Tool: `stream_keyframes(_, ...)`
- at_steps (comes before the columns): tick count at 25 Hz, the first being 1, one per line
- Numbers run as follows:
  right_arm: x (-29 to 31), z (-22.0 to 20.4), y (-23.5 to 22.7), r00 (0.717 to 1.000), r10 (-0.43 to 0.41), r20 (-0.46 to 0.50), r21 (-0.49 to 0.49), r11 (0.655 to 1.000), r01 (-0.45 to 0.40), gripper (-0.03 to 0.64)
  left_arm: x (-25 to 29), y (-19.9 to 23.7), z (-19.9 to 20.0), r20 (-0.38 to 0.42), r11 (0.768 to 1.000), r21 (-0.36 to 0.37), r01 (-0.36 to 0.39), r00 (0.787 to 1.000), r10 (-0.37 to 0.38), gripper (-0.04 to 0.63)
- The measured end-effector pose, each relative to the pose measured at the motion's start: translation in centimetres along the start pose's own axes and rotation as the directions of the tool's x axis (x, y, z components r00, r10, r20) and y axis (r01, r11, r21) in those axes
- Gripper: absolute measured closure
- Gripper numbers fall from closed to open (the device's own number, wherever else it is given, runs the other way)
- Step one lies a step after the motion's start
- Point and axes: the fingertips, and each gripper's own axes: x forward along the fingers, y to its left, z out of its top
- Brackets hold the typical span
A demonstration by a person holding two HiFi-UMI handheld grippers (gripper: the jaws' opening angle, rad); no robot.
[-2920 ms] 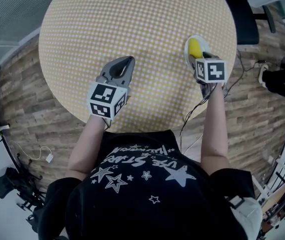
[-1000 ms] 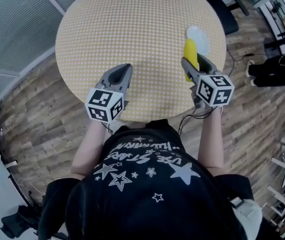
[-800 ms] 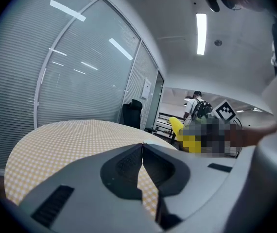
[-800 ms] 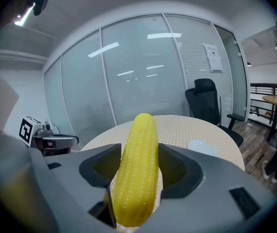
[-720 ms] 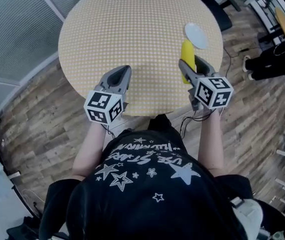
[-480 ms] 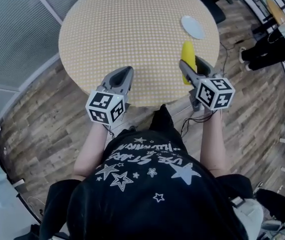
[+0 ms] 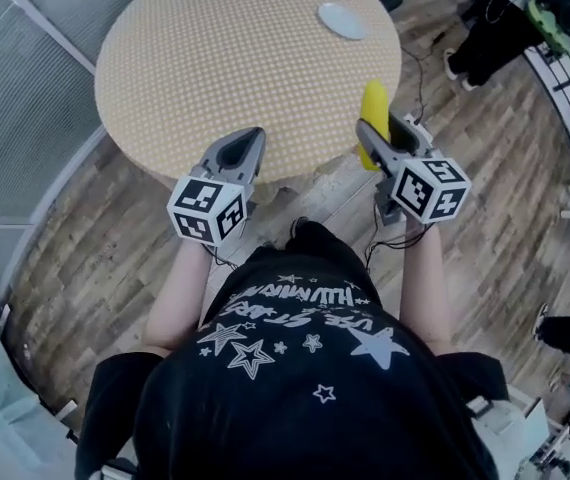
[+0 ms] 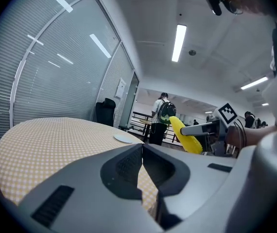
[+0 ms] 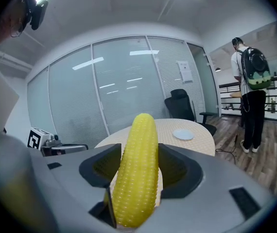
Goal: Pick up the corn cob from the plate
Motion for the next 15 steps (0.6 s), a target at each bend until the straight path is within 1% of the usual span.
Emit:
stream_keyframes(7,-4.8,-0.6,-1.1,0.998,-0.03,0.052,0.045,0.999,0.028,0.377,0.8,-4.6,0.1,0.011,0.998,0.023,0.053,0.999,-0.053,0.588)
stream_keyframes(11,-6.4,-1.3,-1.6,0.996,-0.046,0.082,0.113,0.993,0.036,0.377,1.0,-6.5,-0.8,-0.019,0.999,0.016,0.043,0.999,-0.042,0.588)
stream_keyframes(15,-8.9,-2.4,-1.0,0.997,-0.019,0.074,0.102,0.995,0.011,0.377,0.3,-9.4,-1.7,-0.032,0.999,0.01,0.035,0.999,-0.034,0.588)
